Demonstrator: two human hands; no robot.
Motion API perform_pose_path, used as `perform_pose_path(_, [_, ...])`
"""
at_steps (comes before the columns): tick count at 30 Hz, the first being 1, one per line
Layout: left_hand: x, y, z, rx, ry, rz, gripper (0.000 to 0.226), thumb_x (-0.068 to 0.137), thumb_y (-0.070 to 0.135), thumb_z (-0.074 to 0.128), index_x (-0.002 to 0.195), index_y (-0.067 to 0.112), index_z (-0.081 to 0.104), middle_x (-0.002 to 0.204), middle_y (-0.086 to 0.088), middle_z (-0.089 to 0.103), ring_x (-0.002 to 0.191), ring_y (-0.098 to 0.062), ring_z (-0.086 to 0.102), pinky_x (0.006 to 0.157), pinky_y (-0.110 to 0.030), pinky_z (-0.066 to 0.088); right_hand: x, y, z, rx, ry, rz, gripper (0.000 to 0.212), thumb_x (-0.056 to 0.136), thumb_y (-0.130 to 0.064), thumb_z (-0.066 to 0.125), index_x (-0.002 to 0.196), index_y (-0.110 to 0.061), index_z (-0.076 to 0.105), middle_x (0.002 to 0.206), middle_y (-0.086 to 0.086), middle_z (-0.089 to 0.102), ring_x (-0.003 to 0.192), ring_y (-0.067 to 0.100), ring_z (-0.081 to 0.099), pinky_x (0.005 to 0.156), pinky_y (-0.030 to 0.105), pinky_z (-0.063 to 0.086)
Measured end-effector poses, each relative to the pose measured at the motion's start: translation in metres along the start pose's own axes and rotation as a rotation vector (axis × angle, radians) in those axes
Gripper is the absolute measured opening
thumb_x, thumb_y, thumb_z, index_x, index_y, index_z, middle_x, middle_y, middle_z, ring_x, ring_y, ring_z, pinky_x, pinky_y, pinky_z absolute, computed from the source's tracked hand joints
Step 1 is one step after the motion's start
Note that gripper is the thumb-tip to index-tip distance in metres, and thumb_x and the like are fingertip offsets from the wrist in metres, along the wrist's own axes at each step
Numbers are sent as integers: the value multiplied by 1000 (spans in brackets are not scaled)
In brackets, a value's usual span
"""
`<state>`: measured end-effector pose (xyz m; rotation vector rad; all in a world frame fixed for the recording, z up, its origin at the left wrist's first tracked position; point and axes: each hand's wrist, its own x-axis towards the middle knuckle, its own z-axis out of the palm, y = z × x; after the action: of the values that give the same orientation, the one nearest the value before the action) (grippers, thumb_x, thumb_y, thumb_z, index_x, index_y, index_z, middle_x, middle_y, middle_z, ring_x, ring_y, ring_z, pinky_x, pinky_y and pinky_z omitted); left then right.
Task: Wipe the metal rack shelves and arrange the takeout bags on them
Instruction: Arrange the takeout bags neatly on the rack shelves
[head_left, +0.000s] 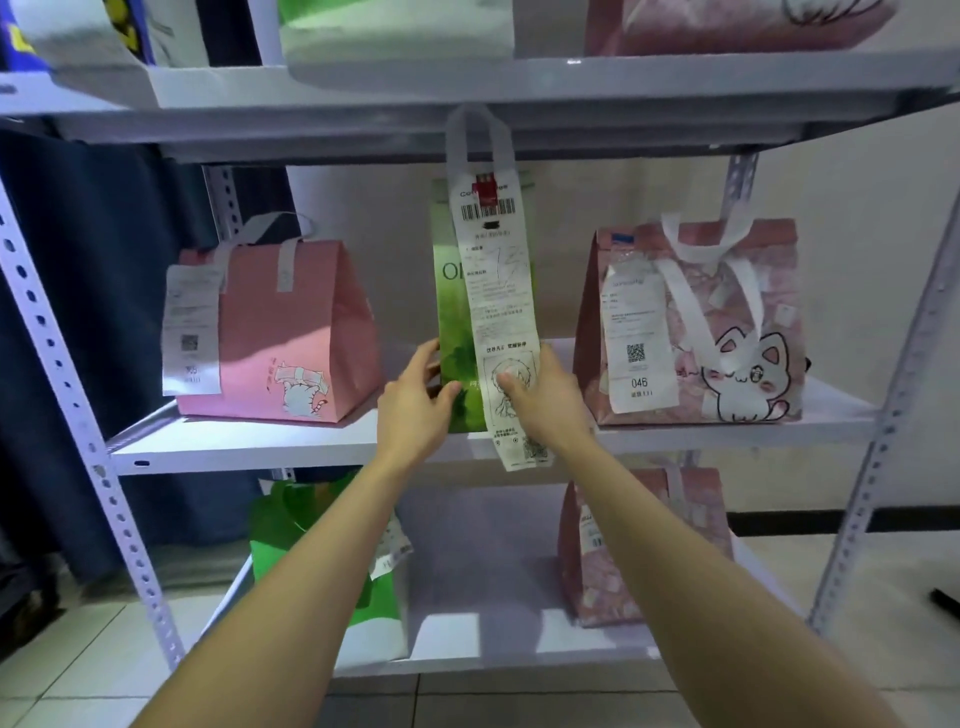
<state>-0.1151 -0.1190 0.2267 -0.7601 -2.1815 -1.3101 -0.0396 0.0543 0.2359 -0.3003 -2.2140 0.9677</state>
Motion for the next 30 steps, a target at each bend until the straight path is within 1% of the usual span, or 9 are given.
perform_pose_path(3, [-4,-6,1,41,-4,-4,58,100,28,76,152,41,52,135,10,76,124,-13,73,108,-41,57,-8,9,6,-18,9,15,41,100,-43,67,128,-17,53,125,3,73,112,30,69,86,40,55])
perform_pose_path(6, [-7,-9,0,29,-27,-23,60,99,30,78,151,42,51,134,11,76,127,-13,71,109,-42,57,-11,13,8,-22,4,31,43,98,-43,71,126,-15,53,125,5,74,113,33,68,87,40,54])
perform_pose_path(11, [-10,-10,-5,0,-85,-40,67,97,26,80,153,42,49,141,12,72,132,-15,67,108,-48,57,-15,14,3,29,-48,42,46,95,-40,76,127,-15,53,129,1,72,119,27,67,94,41,56])
perform_pose_path(15, [-12,-9,-11,3,-93,-61,64,97,24,80,151,44,52,140,12,71,124,-26,71,105,-52,58,-17,16,0,30,-66,63,45,94,-37,78,126,-16,55,129,0,72,119,24,67,97,42,57])
perform_pose_path(18, [-17,-9,-14,-1,-94,-43,58,97,19,77,147,41,56,139,13,72,117,-27,74,103,-52,59,-21,18,-4,63,-55,63,45,92,-34,80,127,-17,57,128,-2,73,118,22,69,98,41,58])
perform_pose_path(22, [-29,-14,-22,-4,-31,-3,48,97,15,76,138,37,62,127,20,74,94,2,76,91,-45,64,-29,26,-14,132,-11,54,52,91,-34,82,133,-19,56,129,-4,72,114,15,70,95,42,62])
perform_pose_path(23, [-34,-15,-23,-1,4,2,44,98,16,76,135,37,63,122,21,75,91,4,75,89,-43,65,-31,29,-17,144,11,40,51,91,-33,82,133,-20,57,129,-6,71,114,11,69,96,39,61])
perform_pose_path(27, [-57,-17,-24,-60,121,18,27,98,25,75,120,37,67,103,20,76,85,-4,75,74,-38,66,-47,41,-25,172,130,-32,36,94,-25,77,127,-23,63,120,-14,70,109,-1,67,96,27,59])
perform_pose_path(30, [-74,-21,-15,-90,78,12,16,96,41,73,111,37,69,87,16,75,73,-9,75,68,-37,64,-63,53,-32,160,237,-69,22,96,-22,67,117,-24,68,109,-15,71,100,-2,68,87,22,58])
